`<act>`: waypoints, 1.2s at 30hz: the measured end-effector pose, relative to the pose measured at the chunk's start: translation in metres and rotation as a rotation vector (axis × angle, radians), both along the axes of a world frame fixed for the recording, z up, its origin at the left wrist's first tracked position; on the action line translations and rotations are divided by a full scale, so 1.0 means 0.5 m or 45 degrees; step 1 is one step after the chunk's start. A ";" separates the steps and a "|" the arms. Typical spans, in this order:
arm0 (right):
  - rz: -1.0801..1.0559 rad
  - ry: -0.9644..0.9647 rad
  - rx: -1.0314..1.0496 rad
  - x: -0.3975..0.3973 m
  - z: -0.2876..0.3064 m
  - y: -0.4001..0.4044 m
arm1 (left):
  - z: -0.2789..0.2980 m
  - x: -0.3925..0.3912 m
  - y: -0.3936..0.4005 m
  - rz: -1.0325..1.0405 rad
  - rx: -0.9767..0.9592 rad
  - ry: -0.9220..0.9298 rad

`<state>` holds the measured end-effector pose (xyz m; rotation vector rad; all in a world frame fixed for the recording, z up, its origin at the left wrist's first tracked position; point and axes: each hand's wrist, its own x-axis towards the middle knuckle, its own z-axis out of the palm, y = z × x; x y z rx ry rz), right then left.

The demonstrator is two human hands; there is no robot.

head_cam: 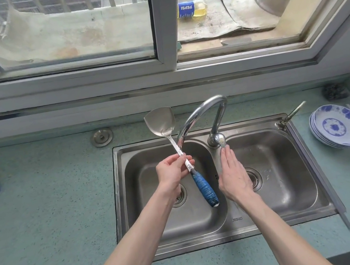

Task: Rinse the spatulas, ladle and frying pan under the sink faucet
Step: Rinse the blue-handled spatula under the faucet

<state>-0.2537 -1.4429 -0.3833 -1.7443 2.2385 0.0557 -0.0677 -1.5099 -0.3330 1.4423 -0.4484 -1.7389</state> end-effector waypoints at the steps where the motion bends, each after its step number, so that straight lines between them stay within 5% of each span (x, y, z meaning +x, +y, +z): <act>1: -0.013 -0.013 0.015 0.002 0.000 -0.002 | 0.000 0.002 0.001 0.006 0.004 0.002; 8: 0.001 -0.069 0.147 0.000 0.013 -0.005 | -0.006 0.007 0.014 0.048 0.033 0.006; 11: -0.059 -0.203 -0.050 0.009 0.033 -0.007 | -0.011 0.007 0.022 0.064 0.041 0.014; 13: -0.163 -0.503 -0.192 0.037 0.053 0.005 | -0.012 0.007 0.028 0.080 0.046 0.025; 16: -0.386 -1.148 0.058 0.095 0.097 0.025 | -0.013 0.007 0.040 0.105 0.049 0.025; 18: -0.425 -1.331 0.192 0.125 0.112 0.038 | -0.012 0.010 0.048 0.121 0.045 0.022; 22: -0.351 -1.197 0.114 0.156 0.124 0.065 | -0.012 0.019 0.062 0.184 0.029 -0.009; 29: -0.541 -1.781 0.383 0.149 0.144 0.103 | -0.024 0.034 0.095 0.234 0.043 -0.053; 36: -0.529 -1.723 0.478 0.119 0.142 0.124 | -0.038 0.010 0.130 0.252 0.078 -0.114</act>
